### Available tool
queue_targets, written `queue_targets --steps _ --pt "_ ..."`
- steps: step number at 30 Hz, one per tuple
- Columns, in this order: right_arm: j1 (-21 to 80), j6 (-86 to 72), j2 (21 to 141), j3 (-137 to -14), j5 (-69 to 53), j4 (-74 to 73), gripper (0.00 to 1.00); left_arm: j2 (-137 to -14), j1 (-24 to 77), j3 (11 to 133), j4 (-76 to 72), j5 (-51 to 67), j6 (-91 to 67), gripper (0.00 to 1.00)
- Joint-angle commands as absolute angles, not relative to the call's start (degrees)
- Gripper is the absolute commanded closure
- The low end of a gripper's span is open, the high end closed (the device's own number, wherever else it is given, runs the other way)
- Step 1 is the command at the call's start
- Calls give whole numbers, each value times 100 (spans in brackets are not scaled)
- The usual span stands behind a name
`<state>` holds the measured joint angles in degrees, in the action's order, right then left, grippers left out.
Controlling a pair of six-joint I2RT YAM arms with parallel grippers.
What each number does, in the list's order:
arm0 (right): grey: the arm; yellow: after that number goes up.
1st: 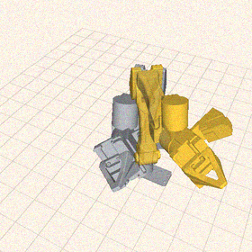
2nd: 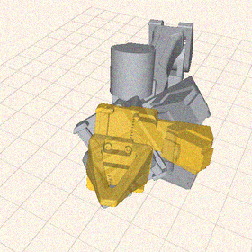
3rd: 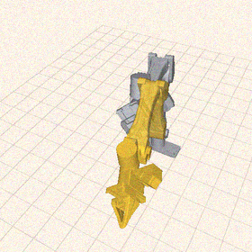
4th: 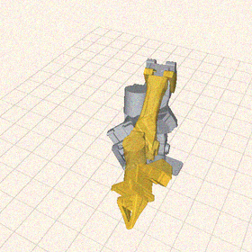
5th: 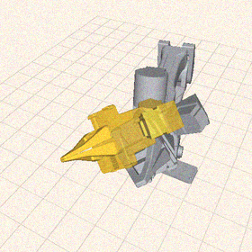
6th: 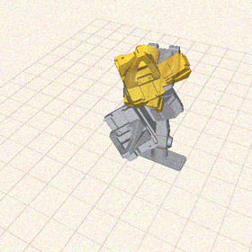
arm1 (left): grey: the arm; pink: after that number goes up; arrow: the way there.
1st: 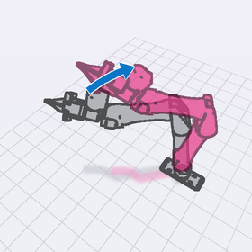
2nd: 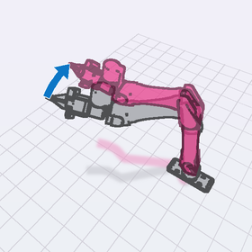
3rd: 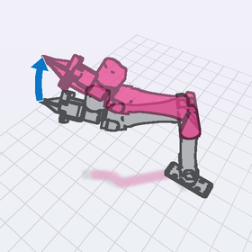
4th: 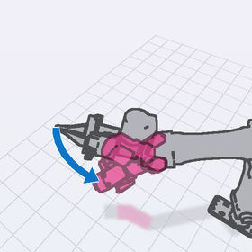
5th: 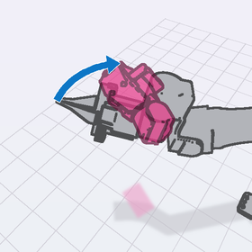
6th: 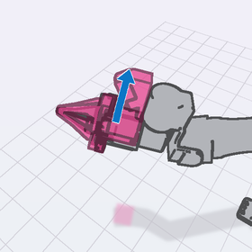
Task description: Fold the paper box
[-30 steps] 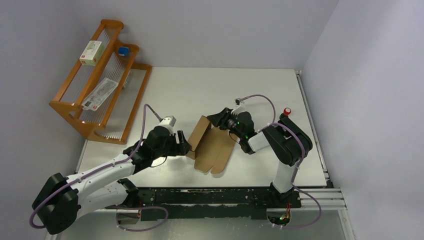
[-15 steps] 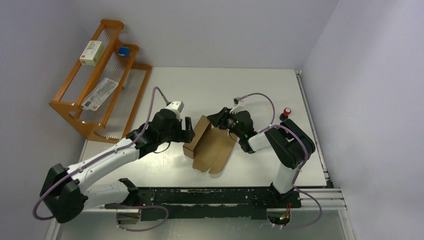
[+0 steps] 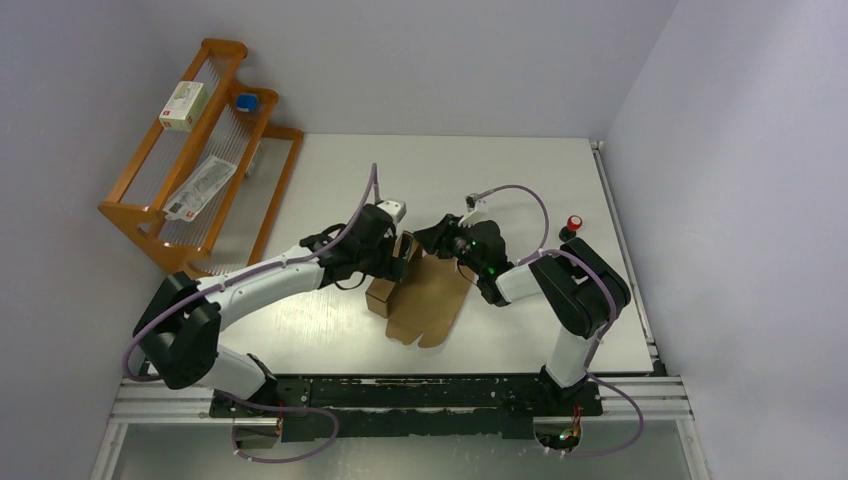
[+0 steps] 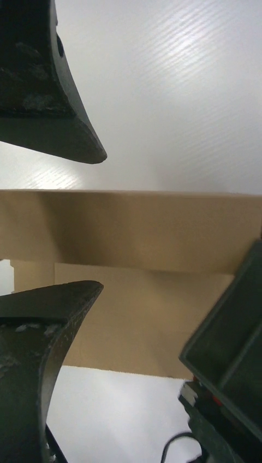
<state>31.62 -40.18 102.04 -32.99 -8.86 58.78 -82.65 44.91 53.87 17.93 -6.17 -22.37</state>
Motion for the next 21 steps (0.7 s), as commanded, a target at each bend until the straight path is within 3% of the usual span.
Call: queue_targets --steps 1,12,21 --pt "3204 -3838 10243 -3373 -938 5563 58 -8496 4650 5829 1889 -615 -1969 17" --pt "3206 -3693 10087 -3453 -979 5357 55 -9221 4720 6200 2126 -1225 -1853 23" --pt "3204 -3385 9321 -3681 -1221 4354 38 -9265 4719 6254 2011 -1164 -1849 40"
